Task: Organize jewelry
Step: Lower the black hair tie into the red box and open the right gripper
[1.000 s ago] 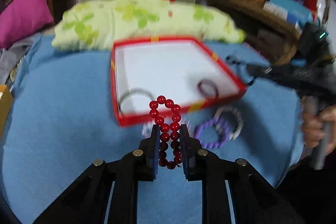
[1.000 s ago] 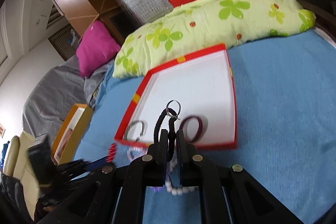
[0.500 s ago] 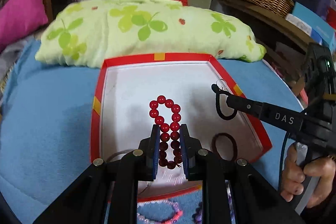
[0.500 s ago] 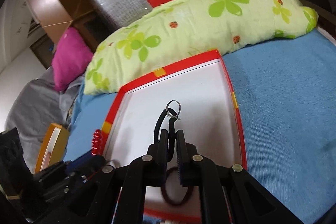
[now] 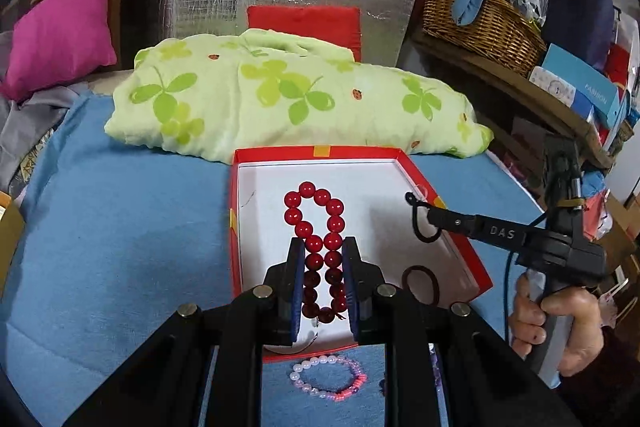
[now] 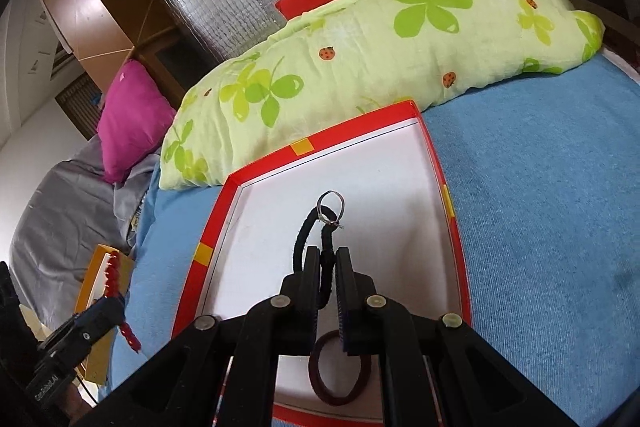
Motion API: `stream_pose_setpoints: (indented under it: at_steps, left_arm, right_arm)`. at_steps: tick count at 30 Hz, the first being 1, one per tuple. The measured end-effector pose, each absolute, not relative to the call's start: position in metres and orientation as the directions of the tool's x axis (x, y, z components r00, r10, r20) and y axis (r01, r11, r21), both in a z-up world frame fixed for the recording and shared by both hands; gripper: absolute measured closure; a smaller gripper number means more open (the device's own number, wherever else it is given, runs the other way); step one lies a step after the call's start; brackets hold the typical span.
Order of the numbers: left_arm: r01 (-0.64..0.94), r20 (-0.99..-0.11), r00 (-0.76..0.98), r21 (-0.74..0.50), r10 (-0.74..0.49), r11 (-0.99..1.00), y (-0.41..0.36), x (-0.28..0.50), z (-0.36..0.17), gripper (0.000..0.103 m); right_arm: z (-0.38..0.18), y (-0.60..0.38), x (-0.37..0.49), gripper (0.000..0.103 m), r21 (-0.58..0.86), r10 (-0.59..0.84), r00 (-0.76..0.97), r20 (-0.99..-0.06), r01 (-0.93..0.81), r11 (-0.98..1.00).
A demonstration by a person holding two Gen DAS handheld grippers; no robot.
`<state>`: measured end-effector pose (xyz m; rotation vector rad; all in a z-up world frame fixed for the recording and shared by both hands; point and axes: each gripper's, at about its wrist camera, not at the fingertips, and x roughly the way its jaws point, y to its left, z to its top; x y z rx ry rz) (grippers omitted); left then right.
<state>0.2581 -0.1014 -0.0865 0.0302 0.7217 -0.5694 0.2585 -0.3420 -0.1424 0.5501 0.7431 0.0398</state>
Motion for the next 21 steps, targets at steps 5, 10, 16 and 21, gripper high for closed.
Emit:
stream_pose_setpoints:
  at_steps: [5,10,16,21]
  left_arm:
    - [0.502,-0.666,0.600,-0.116,-0.442,0.857,-0.118,0.266,-0.100,0.084]
    - [0.501,-0.668,0.593,-0.132,-0.450,0.856,-0.120,0.269,-0.100,0.084]
    - [0.545,-0.672,0.580,-0.100,-0.460,0.832,-0.113,0.239,-0.097,0.083]
    - [0.545,-0.698,0.568,-0.079,-0.437,0.834,-0.098,0.222,-0.103,0.083]
  right_arm:
    - [-0.143,-0.339,0.257,0.095,0.467,0.206,0.739,-0.641,0.163,0.869]
    - [-0.142,-0.340,0.259,0.095,0.464,0.203,0.738,-0.643,0.165,0.870]
    - [-0.142,-0.349,0.261,0.095,0.460,0.195,0.740,-0.643,0.170,0.871]
    - [-0.154,-0.352,0.263,0.095,0.455,0.180,0.708,-0.683,0.220,0.863]
